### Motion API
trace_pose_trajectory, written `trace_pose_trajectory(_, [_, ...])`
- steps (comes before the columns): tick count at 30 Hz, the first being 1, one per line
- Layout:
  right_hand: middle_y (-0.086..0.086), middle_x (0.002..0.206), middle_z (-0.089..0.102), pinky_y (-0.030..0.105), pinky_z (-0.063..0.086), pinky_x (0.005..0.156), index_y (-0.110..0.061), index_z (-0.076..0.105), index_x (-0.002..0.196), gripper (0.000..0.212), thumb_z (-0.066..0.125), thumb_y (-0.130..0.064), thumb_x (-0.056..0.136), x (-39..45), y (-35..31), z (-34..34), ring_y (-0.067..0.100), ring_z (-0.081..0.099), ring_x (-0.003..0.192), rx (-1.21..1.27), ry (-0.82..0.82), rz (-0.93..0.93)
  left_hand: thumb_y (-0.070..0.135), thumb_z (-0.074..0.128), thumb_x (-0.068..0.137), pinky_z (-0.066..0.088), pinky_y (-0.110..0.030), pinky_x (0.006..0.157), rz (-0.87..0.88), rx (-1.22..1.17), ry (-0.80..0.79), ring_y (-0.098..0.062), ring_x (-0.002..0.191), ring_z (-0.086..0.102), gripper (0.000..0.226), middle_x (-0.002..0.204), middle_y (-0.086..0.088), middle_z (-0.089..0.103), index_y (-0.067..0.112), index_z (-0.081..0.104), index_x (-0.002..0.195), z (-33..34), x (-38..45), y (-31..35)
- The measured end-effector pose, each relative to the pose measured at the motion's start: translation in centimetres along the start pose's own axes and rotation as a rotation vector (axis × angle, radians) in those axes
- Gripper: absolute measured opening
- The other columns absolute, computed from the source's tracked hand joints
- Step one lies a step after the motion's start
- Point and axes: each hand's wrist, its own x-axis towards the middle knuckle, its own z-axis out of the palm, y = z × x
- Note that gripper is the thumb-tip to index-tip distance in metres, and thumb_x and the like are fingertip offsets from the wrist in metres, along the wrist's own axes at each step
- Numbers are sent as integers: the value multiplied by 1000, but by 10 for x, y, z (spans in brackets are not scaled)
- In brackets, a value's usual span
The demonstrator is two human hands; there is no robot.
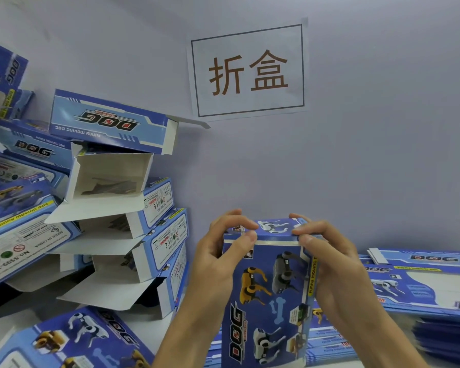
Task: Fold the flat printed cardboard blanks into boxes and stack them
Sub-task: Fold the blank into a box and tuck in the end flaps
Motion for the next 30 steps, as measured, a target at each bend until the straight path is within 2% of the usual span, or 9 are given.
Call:
trace_pose_trajectory(3, [-3,128,64,28,57,56,-13,70,78,11,66,-22,73,-1,2,0,30,71,100,1,-15,4,40,83,70,60,-50,84,-11,-21,-47,-24,125,60,24,135,24,54,33,73,91,-3,-2,0])
trace_pose_trajectory(6, [-3,131,63,35,60,65,-15,73,87,13,70,-16,75,0,2,-5,32,68,106,5,-64,1,40,92,64,61,-44,79,5,15,-13,-22,122,62,29,130,25,57,32,75,86,-1,-2,2])
trace_pose_trajectory(8, [-4,127,66,39,61,72,-21,74,100,28,79,-16,73,0,1,-7,31,69,107,-8,-155,-24,44,90,60,58,-52,86,6,34,29,-25,122,62,30,128,25,59,33,75,83,2,0,3])
trace_pose_trajectory(10, [-9,127,65,38,61,76,-26,73,106,39,87,-29,69,0,0,-7,25,68,112,-99,-194,-56,46,89,59,52,-59,94,9,44,51,-28,123,61,30,128,22,60,33,75,82,1,1,3])
trace_pose_trajectory(13, [-13,137,57,42,61,77,-24,75,95,32,89,-28,66,3,4,-5,19,63,119,-199,-118,-78,42,81,59,52,-61,93,16,24,47,-28,123,61,24,128,19,62,32,76,80,-2,1,3])
trace_pose_trajectory(16, [-13,135,59,43,61,75,-20,75,88,25,80,-28,64,5,7,-7,23,62,120,-171,-92,-93,41,80,59,55,-58,88,20,10,27,-28,125,59,23,127,19,62,31,76,79,-1,0,3])
trace_pose_trajectory(23, [-9,132,61,50,59,81,-16,77,72,17,80,-23,57,4,10,-8,30,57,126,-164,-47,-112,39,79,62,56,-59,86,26,18,-1,-28,126,57,19,130,18,60,27,76,77,-3,-1,0])
trace_pose_trajectory(28, [-5,130,63,45,61,71,-16,77,66,9,78,-16,56,3,11,-9,28,62,120,-122,-16,-114,38,80,63,57,-56,86,32,33,-2,-29,126,58,19,130,19,60,27,76,78,-2,-1,-2])
trace_pose_trajectory(30, [-8,126,66,41,62,67,-17,78,65,9,77,-13,57,3,12,-8,25,64,117,-101,-3,-111,39,80,62,56,-57,87,36,42,1,-28,126,57,20,130,20,60,27,76,78,-3,-1,-3])
